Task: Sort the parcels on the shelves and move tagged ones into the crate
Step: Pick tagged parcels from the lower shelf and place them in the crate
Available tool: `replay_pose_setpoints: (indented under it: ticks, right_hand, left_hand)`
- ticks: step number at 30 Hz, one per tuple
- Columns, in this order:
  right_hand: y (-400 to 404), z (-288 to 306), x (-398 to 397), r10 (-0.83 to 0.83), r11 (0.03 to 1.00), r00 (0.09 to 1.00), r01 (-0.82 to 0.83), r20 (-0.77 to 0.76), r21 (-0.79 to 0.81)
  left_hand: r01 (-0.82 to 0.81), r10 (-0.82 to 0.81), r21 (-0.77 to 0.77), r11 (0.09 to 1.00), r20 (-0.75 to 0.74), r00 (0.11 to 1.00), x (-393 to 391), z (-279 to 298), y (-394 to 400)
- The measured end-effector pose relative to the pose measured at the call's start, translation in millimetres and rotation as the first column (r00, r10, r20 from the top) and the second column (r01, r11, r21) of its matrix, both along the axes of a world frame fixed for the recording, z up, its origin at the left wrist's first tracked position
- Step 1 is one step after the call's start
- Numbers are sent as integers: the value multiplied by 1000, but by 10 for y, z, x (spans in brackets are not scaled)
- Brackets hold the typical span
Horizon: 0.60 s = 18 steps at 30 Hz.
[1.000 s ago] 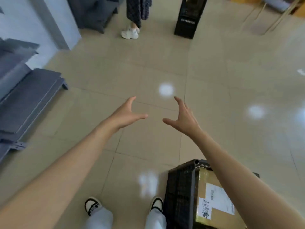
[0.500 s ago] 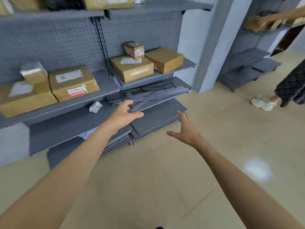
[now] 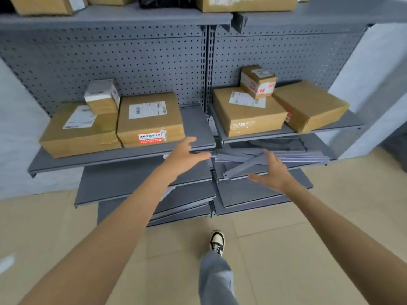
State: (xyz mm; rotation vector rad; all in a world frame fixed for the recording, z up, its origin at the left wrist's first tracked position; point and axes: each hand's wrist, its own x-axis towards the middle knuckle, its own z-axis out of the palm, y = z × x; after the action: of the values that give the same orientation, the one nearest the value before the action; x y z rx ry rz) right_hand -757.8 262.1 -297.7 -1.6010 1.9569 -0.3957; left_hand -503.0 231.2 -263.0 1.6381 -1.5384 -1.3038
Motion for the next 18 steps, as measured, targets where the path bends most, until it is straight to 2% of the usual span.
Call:
replay_pose_setpoints:
  ticks: [6,10,16,18]
  right_hand:
    - [-1770,158,-552,-69,997,997,70,22,-40]
    - [-2761,313,-717,-189,979,980,192,57,-63]
    - [-3685,237,-906,-249,968,968,250,19,-12]
    - [-3878,173,-988,-267,963,962,268,64,-15]
  left_hand:
    - [34,-36,55,998,28,999,-659,52,-1413]
    - [-28,27,37,999,18,999,-869,144,-2130]
    - [-67,69,60,996,-30,997,-1154,104,-2747]
    - [-68,70,70,995,-28,997,-1211,59,-2872]
